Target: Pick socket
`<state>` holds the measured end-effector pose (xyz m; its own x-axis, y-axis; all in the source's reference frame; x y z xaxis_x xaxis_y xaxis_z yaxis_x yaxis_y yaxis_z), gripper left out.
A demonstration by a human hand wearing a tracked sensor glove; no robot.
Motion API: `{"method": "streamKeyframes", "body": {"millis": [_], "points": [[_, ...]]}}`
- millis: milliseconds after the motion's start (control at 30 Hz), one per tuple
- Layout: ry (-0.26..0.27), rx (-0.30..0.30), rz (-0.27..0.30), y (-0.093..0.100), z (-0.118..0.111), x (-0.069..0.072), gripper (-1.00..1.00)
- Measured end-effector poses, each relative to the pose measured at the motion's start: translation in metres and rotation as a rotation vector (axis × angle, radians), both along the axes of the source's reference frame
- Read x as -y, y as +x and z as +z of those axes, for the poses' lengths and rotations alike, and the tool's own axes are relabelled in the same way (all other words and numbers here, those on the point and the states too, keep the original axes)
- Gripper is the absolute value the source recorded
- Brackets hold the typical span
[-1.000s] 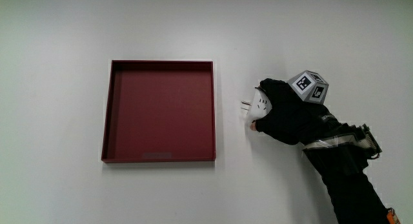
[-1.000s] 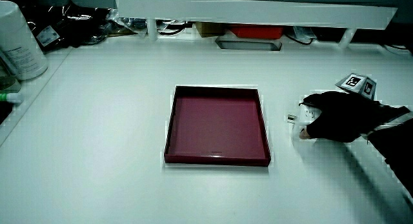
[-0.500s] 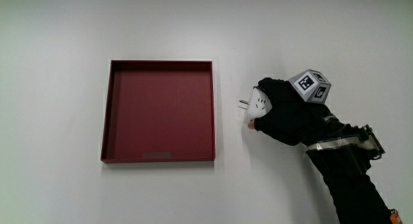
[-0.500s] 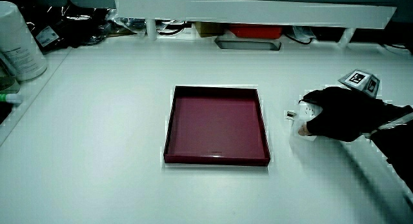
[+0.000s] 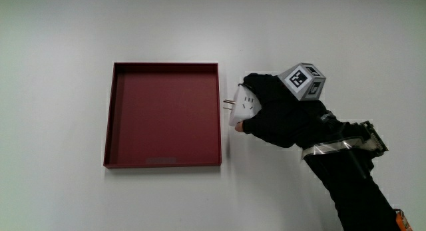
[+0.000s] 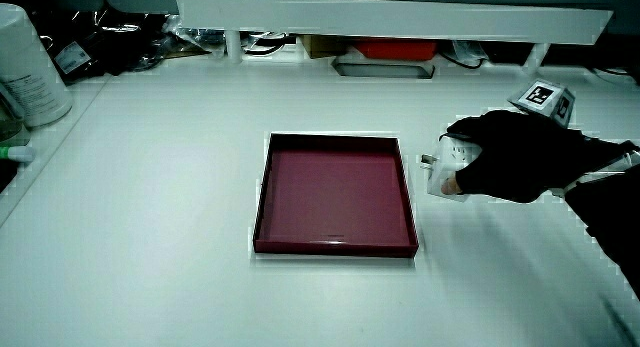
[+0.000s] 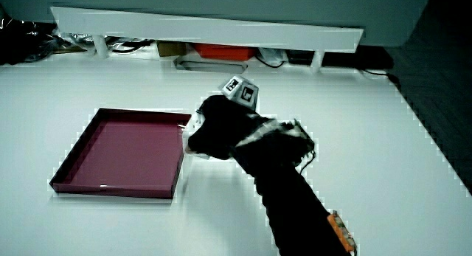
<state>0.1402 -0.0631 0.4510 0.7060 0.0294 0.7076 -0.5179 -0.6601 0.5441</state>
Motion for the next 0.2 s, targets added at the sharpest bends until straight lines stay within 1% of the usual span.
{"method": "streamKeyframes", "body": {"millis": [100,167,200], "points": [[0.004,0.046,-0.016,-0.015,-0.005,0.0,1.0],[0.001,0.069,-0.036,-0.026,-0.008,0.0,1.0],[0.012,0.074,-0.043,-0.031,-0.006,0.0,1.0]]}}
